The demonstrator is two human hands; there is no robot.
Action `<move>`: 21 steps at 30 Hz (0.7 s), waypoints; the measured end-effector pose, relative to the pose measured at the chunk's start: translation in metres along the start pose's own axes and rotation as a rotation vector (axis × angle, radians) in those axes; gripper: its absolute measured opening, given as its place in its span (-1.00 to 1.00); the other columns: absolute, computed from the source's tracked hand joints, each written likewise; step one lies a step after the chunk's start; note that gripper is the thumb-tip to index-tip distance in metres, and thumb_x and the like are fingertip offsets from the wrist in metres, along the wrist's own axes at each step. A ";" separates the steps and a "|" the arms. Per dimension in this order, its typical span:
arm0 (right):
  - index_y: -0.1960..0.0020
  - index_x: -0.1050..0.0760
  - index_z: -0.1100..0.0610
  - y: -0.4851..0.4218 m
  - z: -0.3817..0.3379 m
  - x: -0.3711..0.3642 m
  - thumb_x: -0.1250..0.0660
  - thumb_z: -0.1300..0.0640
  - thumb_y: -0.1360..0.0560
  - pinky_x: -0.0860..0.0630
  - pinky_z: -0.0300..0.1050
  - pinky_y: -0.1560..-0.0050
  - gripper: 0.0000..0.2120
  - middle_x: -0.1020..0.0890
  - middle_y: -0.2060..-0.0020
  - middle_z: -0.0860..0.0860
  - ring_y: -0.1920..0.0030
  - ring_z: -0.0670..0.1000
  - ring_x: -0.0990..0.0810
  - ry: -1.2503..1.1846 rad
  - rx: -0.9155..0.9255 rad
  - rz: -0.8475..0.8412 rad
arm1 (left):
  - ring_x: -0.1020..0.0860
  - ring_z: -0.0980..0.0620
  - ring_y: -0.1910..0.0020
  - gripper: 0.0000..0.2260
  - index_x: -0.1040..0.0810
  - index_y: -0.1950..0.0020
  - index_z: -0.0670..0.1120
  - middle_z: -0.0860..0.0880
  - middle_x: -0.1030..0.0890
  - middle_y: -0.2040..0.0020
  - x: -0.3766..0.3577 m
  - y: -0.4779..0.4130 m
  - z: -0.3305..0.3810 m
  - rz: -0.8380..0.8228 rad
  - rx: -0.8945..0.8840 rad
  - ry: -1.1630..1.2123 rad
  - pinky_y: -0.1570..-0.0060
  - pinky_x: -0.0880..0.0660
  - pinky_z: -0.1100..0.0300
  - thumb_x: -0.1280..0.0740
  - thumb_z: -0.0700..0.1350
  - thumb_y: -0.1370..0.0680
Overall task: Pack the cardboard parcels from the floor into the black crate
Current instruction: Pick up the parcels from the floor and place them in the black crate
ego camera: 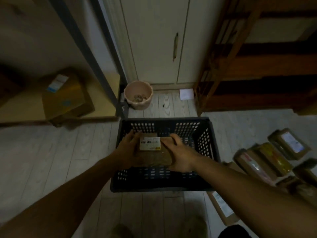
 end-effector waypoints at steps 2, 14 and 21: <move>-0.50 0.18 -0.23 -0.038 0.026 -0.049 -0.49 -0.08 -0.34 -0.47 0.01 -0.22 0.01 0.14 -0.47 0.00 -0.22 0.20 -0.45 -0.008 0.018 -0.009 | 0.21 -0.17 -0.52 -0.04 0.26 -0.54 0.01 -0.05 0.24 -0.55 -0.037 -0.031 -0.026 -0.097 -0.072 -0.218 -0.49 0.05 -0.10 -0.38 0.19 -0.43; -0.48 0.12 -0.18 -0.166 0.105 -0.194 -0.50 -0.16 -0.26 -0.49 0.03 -0.19 0.03 -0.07 -0.36 0.02 -0.20 0.22 -0.48 0.223 0.159 -0.032 | 0.12 -0.15 -0.53 -0.16 0.26 -0.54 -0.04 -0.11 0.18 -0.56 -0.174 -0.137 -0.126 -0.215 -0.167 -0.534 -0.48 0.05 0.03 -0.26 0.19 -0.52; -0.53 0.10 -0.10 -0.149 0.091 -0.196 -0.48 -0.18 -0.30 -0.47 -0.04 -0.20 0.02 -0.14 -0.35 0.04 -0.24 0.15 -0.44 0.258 0.189 -0.058 | 0.07 -0.10 -0.53 -0.04 0.29 -0.53 -0.03 -0.06 0.16 -0.56 -0.176 -0.118 -0.135 -0.294 -0.195 -0.570 -0.49 -0.04 0.03 -0.35 0.19 -0.46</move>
Point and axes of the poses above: each hand's wrist, its own y-axis away from the middle knuckle, its own x-axis out of the back of the hand, z = x × y, the point moved 1 cm from there along -y, towards the middle knuckle
